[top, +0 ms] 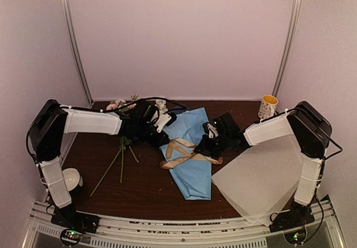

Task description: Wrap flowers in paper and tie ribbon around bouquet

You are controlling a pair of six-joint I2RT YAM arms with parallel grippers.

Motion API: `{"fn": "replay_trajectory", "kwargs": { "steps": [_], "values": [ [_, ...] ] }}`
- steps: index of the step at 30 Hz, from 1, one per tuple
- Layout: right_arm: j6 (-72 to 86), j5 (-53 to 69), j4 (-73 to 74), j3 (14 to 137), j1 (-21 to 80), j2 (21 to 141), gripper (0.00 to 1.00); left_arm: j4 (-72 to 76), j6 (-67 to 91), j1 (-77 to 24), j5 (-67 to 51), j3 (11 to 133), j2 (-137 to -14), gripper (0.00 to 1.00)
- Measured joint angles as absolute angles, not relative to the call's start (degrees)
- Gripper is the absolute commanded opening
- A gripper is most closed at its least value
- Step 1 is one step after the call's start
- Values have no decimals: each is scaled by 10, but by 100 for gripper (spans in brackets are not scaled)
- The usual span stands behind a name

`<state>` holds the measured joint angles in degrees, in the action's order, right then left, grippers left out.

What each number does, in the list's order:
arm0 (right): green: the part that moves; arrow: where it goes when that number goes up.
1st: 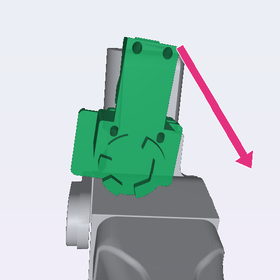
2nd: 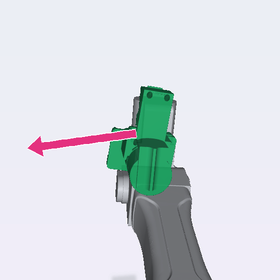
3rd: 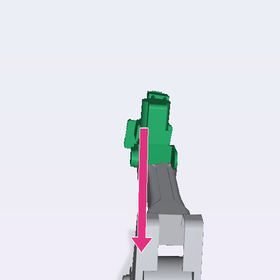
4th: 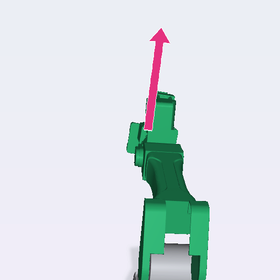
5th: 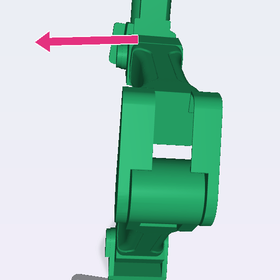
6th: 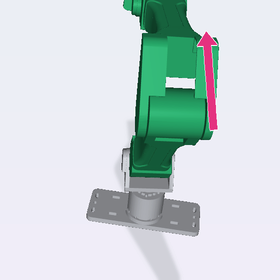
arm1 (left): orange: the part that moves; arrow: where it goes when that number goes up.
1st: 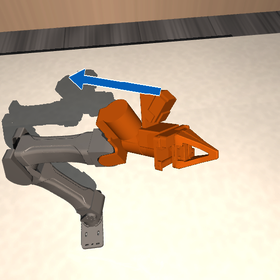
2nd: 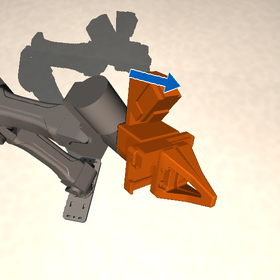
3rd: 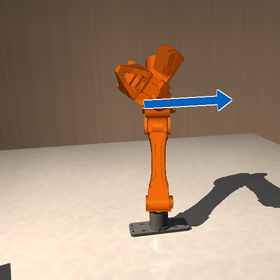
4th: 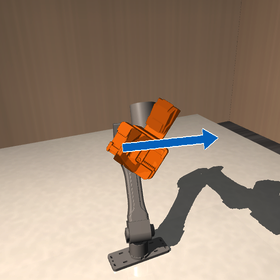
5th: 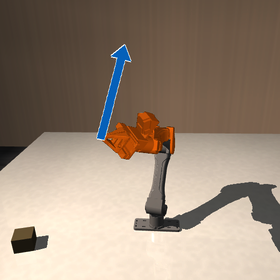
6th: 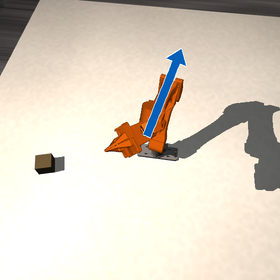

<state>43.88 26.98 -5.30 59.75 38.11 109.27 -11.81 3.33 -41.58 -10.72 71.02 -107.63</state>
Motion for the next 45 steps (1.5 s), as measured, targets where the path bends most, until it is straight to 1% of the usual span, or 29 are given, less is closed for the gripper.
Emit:
{"fn": "replay_trajectory", "kwargs": {
  "steps": [13,19,26,32,41,45],
  "values": [
    [435,266,-33,597,368,1093,0,-128,48,-375,-73,629,-964,0],
    [423,255,-15,598,366,1093,0,-136,59,-345,-34,585,-854,0],
    [414,253,4,603,365,1095,0,-137,66,-344,6,534,-719,0],
    [407,253,14,613,364,1103,0,-172,86,-344,54,486,-667,0],
    [402,252,30,627,363,1110,0,-226,124,-344,69,414,-545,0],
    [400,252,37,635,363,1116,0,-229,135,-349,49,392,-500,0]
  ]
}}
